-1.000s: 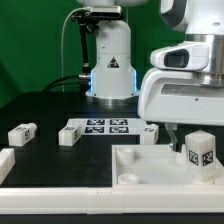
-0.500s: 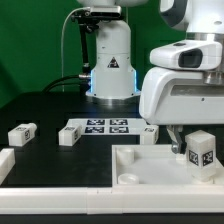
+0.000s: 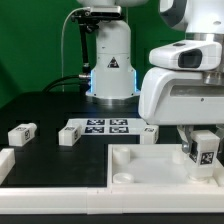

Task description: Assemble one leg

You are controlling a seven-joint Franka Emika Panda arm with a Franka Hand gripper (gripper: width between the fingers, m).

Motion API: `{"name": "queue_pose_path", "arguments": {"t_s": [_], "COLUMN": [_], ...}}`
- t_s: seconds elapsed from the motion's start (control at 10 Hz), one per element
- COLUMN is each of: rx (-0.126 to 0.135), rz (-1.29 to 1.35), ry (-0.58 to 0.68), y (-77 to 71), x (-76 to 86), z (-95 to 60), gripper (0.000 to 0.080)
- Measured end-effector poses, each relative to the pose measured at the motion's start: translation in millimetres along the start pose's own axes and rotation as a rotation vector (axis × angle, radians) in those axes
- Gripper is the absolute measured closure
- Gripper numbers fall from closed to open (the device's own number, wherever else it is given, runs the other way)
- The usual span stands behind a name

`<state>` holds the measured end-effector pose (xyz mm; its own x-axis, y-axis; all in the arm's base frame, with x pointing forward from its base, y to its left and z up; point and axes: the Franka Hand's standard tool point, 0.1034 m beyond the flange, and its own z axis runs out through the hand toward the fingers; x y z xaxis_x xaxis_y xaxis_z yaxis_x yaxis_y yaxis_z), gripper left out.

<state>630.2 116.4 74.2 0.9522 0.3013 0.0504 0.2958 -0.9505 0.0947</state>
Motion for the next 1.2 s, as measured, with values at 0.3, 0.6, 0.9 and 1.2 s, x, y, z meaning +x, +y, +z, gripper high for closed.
{"name": "queue_pose_path", "arguments": {"t_s": [0.3,0.6,0.9,1.2], "rx": [0.0,0.003,0.031,0.068], "rz": [0.041,0.309,0.678,1.081], "ry": [0.0,0.103,0.122,0.102], "y": [0.3,5.0,0.5,-0.2], "x": [-0.2,1.4,1.8,-0.8], "z": [0.3,2.1,2.1,3.4], "gripper": [0.0509,0.0509,0.0509,0.0509]}}
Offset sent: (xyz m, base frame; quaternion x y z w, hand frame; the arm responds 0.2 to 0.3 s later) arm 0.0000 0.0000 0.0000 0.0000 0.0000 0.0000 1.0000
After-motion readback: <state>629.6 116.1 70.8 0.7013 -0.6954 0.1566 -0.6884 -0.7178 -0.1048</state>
